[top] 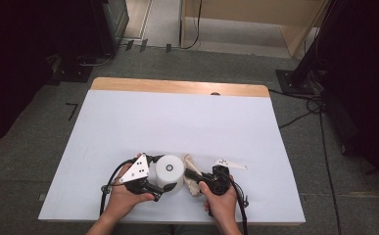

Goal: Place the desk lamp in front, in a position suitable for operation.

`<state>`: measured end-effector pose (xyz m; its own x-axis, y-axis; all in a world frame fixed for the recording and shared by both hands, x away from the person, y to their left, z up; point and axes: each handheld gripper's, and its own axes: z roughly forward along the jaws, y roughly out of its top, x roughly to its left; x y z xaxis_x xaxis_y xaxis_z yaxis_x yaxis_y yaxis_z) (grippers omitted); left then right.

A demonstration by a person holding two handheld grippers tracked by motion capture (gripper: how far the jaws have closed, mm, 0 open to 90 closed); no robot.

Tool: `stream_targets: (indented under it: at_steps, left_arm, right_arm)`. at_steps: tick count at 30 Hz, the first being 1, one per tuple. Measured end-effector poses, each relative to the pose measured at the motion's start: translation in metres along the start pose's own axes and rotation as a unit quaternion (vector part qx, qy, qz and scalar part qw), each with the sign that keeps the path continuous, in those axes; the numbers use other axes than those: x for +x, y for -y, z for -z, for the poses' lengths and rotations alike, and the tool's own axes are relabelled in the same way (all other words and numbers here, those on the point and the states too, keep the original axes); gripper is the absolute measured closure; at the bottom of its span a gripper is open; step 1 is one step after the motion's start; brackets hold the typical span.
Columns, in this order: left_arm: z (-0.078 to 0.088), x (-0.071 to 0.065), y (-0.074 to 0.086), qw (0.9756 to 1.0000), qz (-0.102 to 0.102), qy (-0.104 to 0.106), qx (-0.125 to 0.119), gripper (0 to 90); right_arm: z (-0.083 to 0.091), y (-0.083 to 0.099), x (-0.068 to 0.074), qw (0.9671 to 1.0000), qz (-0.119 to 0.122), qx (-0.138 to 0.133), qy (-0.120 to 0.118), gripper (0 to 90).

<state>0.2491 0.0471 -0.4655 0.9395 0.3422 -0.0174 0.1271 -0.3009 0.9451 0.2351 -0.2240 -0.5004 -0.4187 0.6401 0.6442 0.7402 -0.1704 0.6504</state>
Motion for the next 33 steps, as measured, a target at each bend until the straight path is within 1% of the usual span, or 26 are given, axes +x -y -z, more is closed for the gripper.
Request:
stream_targets:
  at_steps: [2, 3, 5, 6, 7, 8, 10, 12, 13, 14, 15, 16, 18, 20, 21, 22, 23, 24, 25, 26, 27, 28, 29, 30, 32, 33]
  left_arm:
    - [0.000, 0.000, -0.001, 1.0000, -0.002, 0.000, 0.007, 8.7]
    - [0.000, 0.000, -0.002, 1.0000, -0.003, 0.000, 0.009, 8.7]
    - [0.000, -0.001, -0.003, 0.9999, -0.005, -0.002, 0.014, 8.7]
    - [0.000, -0.001, -0.003, 0.9999, -0.005, -0.002, 0.014, 8.8]
    - [0.000, -0.001, -0.004, 0.9998, -0.001, -0.005, 0.017, 8.7]
    - [0.000, -0.001, -0.005, 0.9998, 0.002, -0.006, 0.018, 8.7]
    - [0.000, -0.001, -0.005, 0.9998, 0.003, -0.009, 0.020, 8.7]
    - [0.000, -0.002, -0.006, 0.9997, 0.003, -0.010, 0.022, 8.7]
    - [0.000, -0.002, -0.007, 0.9996, 0.003, -0.012, 0.025, 8.7]
    - [0.000, -0.003, -0.008, 0.9995, 0.003, -0.014, 0.029, 8.7]
    - [0.000, -0.004, -0.009, 0.9993, 0.000, -0.016, 0.033, 8.7]
    - [0.000, -0.005, -0.009, 0.9993, -0.002, -0.017, 0.035, 8.7]
    - [0.001, -0.006, -0.010, 0.9991, -0.005, -0.019, 0.038, 8.7]
    - [0.002, -0.006, -0.010, 0.9990, -0.004, -0.019, 0.040, 8.7]
    - [0.002, -0.006, -0.010, 0.9990, -0.002, -0.020, 0.040, 8.7]
    - [0.002, -0.006, -0.009, 0.9990, -0.001, -0.020, 0.039, 8.7]
    - [0.002, -0.005, -0.009, 0.9990, 0.000, -0.021, 0.039, 8.7]
    - [0.002, -0.005, -0.009, 0.9990, 0.001, -0.022, 0.039, 8.7]
    - [0.002, -0.005, -0.009, 0.9990, 0.003, -0.023, 0.039, 8.7]
    - [0.002, -0.005, -0.009, 0.9990, 0.003, -0.023, 0.039, 8.7]
    - [0.002, -0.005, -0.009, 0.9989, 0.002, -0.024, 0.039, 8.7]
    - [0.002, -0.005, -0.009, 0.9989, 0.002, -0.024, 0.039, 8.7]
    - [0.002, -0.005, -0.010, 0.9989, 0.002, -0.023, 0.041, 8.7]
    - [0.003, -0.005, -0.010, 0.9989, 0.003, -0.024, 0.041, 8.7]
    - [0.003, -0.004, -0.010, 0.9988, 0.001, -0.026, 0.043, 8.7]
    - [0.003, -0.004, -0.010, 0.9988, 0.001, -0.026, 0.043, 8.7]
  right_arm:
    - [0.004, -0.004, 0.002, 0.9993, 0.030, 0.003, 0.023, 82.0]
    - [0.006, -0.006, 0.003, 0.9981, 0.046, 0.006, 0.039, 81.9]
    - [0.009, -0.011, 0.000, 0.9930, 0.087, 0.022, 0.077, 81.5]
    - [0.009, -0.011, 0.000, 0.9930, 0.087, 0.022, 0.077, 81.5]
    - [0.016, -0.014, -0.005, 0.9895, 0.097, 0.018, 0.106, 81.0]
    - [0.020, -0.015, -0.009, 0.9888, 0.095, 0.013, 0.114, 79.3]
    - [0.025, -0.016, -0.017, 0.9854, 0.099, 0.007, 0.139, 69.9]
    - [0.029, -0.017, -0.026, 0.9834, 0.103, 0.017, 0.148, 60.7]
    - [0.031, -0.017, -0.028, 0.9810, 0.112, 0.011, 0.158, 56.7]
    - [0.034, -0.017, -0.029, 0.9791, 0.119, 0.002, 0.165, 54.7]
    - [0.037, -0.019, -0.029, 0.9782, 0.124, -0.005, 0.167, 51.9]
    - [0.040, -0.021, -0.028, 0.9772, 0.127, -0.015, 0.170, 49.0]
    - [0.047, -0.026, -0.022, 0.9730, 0.142, -0.029, 0.180, 45.4]
    - [0.049, -0.029, -0.015, 0.9681, 0.160, -0.035, 0.190, 40.7]
    - [0.048, -0.029, -0.010, 0.9673, 0.163, -0.034, 0.191, 38.7]
    - [0.046, -0.028, -0.007, 0.9672, 0.170, -0.028, 0.187, 36.2]
    - [0.042, -0.027, -0.003, 0.9662, 0.177, -0.019, 0.186, 33.7]
    - [0.037, -0.026, -0.001, 0.9650, 0.184, -0.009, 0.186, 31.9]
    - [0.032, -0.024, 0.001, 0.9626, 0.194, 0.004, 0.189, 30.4]
    - [0.032, -0.024, 0.001, 0.9626, 0.194, 0.004, 0.189, 30.4]
    - [0.022, -0.018, 0.002, 0.9551, 0.207, 0.034, 0.209, 27.5]
    - [0.022, -0.018, 0.002, 0.9551, 0.207, 0.034, 0.209, 27.5]
    - [0.014, -0.011, 0.000, 0.9474, 0.214, 0.058, 0.231, 25.4]
    - [0.011, -0.009, -0.002, 0.9455, 0.213, 0.068, 0.237, 24.9]
    - [0.007, -0.006, -0.005, 0.9447, 0.211, 0.077, 0.239, 25.6]
    - [0.006, -0.005, -0.004, 0.9415, 0.218, 0.077, 0.246, 29.6]
